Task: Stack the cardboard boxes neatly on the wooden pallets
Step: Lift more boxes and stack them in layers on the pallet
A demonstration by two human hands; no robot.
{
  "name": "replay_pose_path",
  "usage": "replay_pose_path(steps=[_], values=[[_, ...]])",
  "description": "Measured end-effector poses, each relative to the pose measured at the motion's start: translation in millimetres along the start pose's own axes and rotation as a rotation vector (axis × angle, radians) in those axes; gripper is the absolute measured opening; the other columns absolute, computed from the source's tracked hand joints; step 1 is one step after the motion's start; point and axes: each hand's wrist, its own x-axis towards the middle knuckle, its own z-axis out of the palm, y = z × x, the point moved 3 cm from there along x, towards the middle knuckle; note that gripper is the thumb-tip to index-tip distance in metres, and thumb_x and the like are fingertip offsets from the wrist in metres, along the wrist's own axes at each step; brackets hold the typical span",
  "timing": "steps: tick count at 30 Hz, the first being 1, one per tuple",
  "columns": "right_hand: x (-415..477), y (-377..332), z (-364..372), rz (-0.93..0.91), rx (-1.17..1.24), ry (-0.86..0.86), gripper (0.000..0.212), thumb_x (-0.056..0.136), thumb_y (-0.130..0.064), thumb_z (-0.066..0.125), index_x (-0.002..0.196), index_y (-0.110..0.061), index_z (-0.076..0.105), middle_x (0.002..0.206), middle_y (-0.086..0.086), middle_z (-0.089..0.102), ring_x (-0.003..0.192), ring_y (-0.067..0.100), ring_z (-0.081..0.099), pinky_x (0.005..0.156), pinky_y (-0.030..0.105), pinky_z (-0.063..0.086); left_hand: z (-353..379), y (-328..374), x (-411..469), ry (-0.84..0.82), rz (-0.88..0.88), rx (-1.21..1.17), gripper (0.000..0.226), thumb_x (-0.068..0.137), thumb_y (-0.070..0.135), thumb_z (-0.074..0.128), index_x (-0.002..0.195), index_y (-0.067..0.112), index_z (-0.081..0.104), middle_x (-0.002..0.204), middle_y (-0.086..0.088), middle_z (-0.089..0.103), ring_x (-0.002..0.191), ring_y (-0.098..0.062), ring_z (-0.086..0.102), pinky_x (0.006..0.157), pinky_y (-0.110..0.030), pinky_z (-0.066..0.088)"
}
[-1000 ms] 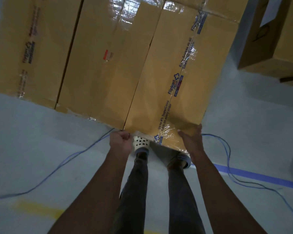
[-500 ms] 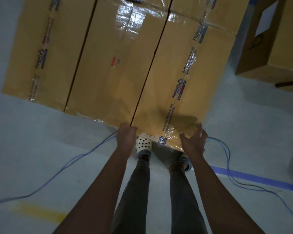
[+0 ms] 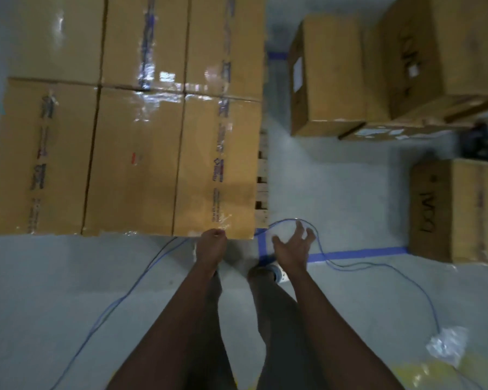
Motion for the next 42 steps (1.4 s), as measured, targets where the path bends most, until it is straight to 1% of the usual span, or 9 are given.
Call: replay_pose_path(steps=[7,11,13,16,18,28,33,37,42], values=[[-46,88,-114,0.166,0.25,0.083,0.079,0.089,-0.033,0.074,0.155,-0.019,0.033,0.163,0.013,0.01,0.14,0.031,0.042,0.11,0.042,0.038,107,89,-116,-0.112,0.213,0.27,0.02,0.09,0.014,0.055,0.099,0.013,0.073,0.103,-0.013,0.072,0.099,-0.034,0.066,0.083,-0.041,0.051],[-66,162,-170,0.252,0.406,0.108,0.074,0.087,-0.03,0.078,0.148,-0.012,0.042,0.157,0.016,0.016,0.127,0.038,0.053,0.106,0.04,0.042,182,119,-171,-0.233,0.272,0.362,0.028,0.098,0.013,0.054,0.121,0.008,0.069,0.118,-0.01,0.07,0.111,-0.029,0.067,0.091,-0.033,0.056],[-66,193,-198,0.319,0.456,0.13,0.07,0.087,-0.029,0.079,0.145,-0.009,0.045,0.153,0.02,0.021,0.118,0.04,0.059,0.105,0.04,0.042,223,132,-196,-0.315,0.282,0.374,0.024,0.097,0.01,0.055,0.116,0.012,0.069,0.11,-0.011,0.071,0.095,-0.028,0.07,0.082,-0.032,0.058],[-59,222,-247,0.388,0.617,0.195,0.063,0.09,-0.027,0.076,0.142,-0.006,0.048,0.147,0.025,0.029,0.122,0.043,0.054,0.106,0.042,0.042,275,147,-232,-0.406,0.334,0.399,0.016,0.093,0.003,0.057,0.101,0.01,0.069,0.076,-0.009,0.067,0.053,-0.018,0.06,0.046,-0.019,0.043],[-49,232,-282,0.402,0.717,0.28,0.057,0.091,-0.03,0.073,0.139,-0.008,0.052,0.143,0.026,0.039,0.122,0.042,0.054,0.106,0.043,0.042,305,153,-261,-0.45,0.398,0.413,0.017,0.088,0.007,0.06,0.101,0.011,0.07,0.075,-0.007,0.068,0.051,-0.014,0.059,0.041,-0.017,0.039],[-11,227,-363,0.275,0.942,0.357,0.042,0.093,-0.038,0.07,0.129,-0.017,0.063,0.129,0.01,0.061,0.118,0.028,0.06,0.103,0.044,0.049,395,206,-297,-0.452,0.528,0.488,0.024,0.091,0.003,0.054,0.101,0.014,0.072,0.089,-0.006,0.076,0.069,-0.017,0.067,0.056,-0.027,0.048],[49,242,-393,0.308,0.976,0.32,0.049,0.082,-0.052,0.067,0.12,-0.022,0.065,0.117,0.013,0.068,0.11,0.031,0.065,0.095,0.049,0.053,446,255,-273,-0.434,0.453,0.409,0.021,0.094,-0.002,0.053,0.103,0.005,0.071,0.081,-0.01,0.071,0.063,-0.022,0.063,0.048,-0.025,0.044],[114,224,-465,0.335,1.076,0.328,0.024,0.094,-0.038,0.067,0.108,-0.019,0.065,0.101,0.007,0.067,0.091,0.024,0.064,0.076,0.041,0.05,496,322,-255,-0.456,0.488,0.483,0.019,0.095,0.002,0.054,0.104,0.009,0.07,0.085,-0.005,0.072,0.073,-0.023,0.066,0.063,-0.032,0.052],[223,177,-557,0.27,1.148,0.251,0.02,0.099,-0.032,0.063,0.108,-0.015,0.066,0.101,0.008,0.064,0.079,0.019,0.06,0.061,0.031,0.044,554,457,-226,-0.41,0.559,0.474,0.019,0.094,0.003,0.053,0.096,0.013,0.069,0.096,-0.015,0.074,0.069,-0.019,0.062,0.05,-0.025,0.042]])
